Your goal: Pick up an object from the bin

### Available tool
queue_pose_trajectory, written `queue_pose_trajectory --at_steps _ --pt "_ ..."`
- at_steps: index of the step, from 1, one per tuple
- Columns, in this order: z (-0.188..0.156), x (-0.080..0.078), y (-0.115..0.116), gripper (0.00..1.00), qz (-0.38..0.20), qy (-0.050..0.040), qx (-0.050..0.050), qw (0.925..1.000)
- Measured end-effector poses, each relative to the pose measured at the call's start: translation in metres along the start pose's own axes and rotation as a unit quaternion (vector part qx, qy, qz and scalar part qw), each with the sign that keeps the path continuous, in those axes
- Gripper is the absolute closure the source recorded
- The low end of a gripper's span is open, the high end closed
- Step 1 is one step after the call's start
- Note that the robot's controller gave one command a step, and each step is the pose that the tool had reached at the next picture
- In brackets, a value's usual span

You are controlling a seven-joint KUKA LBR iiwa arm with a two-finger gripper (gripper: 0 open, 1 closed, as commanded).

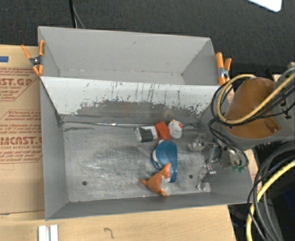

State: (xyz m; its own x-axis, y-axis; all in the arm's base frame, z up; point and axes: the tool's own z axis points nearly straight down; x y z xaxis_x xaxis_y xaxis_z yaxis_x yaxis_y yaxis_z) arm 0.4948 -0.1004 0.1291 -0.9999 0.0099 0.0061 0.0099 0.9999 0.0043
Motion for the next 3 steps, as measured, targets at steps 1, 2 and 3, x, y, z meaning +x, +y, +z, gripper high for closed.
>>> queue_pose_trajectory --at_steps 1,2,3 --pt "0.028 -0.04 0.022 0.0 -0.031 -0.0059 0.003 0.9995" --pt "0.047 -0.039 0.053 0.0 0.007 -0.0081 0.006 0.9999" --pt "0.052 -0.017 0.07 0.0 -0.025 -0.0183 0.005 0.9995"
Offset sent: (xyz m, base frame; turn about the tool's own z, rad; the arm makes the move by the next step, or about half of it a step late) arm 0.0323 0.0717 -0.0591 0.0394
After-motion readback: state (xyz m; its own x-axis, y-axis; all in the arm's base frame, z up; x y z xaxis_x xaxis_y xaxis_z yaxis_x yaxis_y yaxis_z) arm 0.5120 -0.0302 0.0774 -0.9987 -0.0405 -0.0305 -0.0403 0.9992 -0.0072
